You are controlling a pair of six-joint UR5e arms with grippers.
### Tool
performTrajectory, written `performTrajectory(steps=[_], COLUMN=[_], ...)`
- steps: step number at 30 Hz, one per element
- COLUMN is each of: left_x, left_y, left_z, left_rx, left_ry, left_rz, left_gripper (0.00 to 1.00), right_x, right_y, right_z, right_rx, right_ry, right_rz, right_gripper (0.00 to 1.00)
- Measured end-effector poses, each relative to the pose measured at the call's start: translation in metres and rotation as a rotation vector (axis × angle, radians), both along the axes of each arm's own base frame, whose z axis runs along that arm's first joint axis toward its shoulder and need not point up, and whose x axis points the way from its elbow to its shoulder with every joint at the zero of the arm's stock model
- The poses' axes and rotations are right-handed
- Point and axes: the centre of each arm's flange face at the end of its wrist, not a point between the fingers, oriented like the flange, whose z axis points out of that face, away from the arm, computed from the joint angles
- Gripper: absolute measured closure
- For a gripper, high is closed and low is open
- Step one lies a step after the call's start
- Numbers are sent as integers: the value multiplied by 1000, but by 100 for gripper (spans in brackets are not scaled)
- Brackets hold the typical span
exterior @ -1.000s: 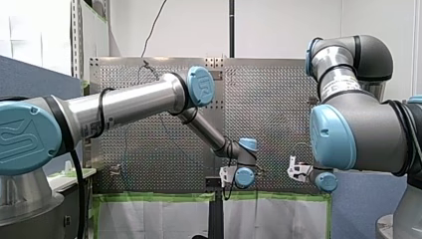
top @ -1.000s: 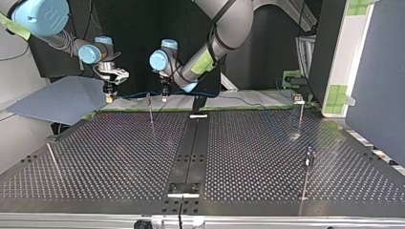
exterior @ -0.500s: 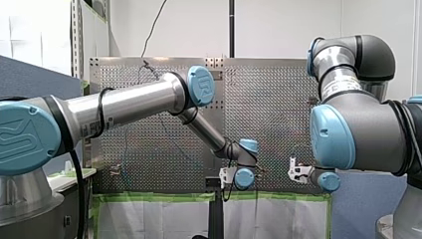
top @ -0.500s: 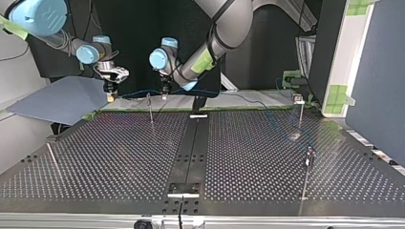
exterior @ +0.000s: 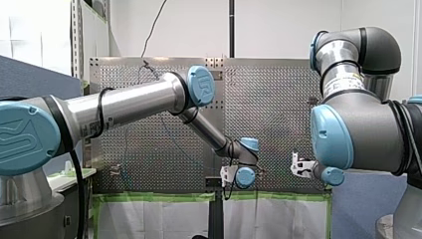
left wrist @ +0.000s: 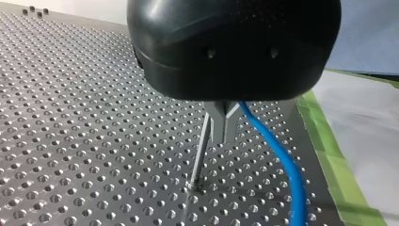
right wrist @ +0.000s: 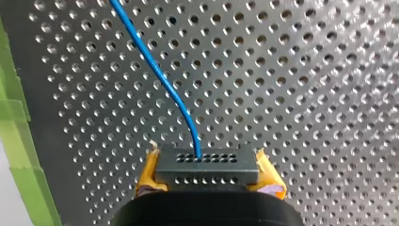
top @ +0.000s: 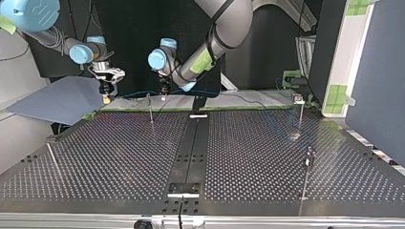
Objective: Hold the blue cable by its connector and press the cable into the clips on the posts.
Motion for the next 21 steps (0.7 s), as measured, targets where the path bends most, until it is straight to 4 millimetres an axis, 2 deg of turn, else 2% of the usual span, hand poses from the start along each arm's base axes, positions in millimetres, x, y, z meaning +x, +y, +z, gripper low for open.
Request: performTrajectory(steps=[6, 21], left_x=[4, 11], left_y=[0, 11], left_z=[3, -4], left_rx=[-3, 7], left_ry=[-5, 6], left_rz=[2, 8], left_gripper=[100, 100], right_x=[1, 5], right_y=[-2, -4], right_z=[2, 3], right_rx=[-8, -24], right_ry=[-33, -83], right_rz=[-10, -2], right_gripper=[100, 100])
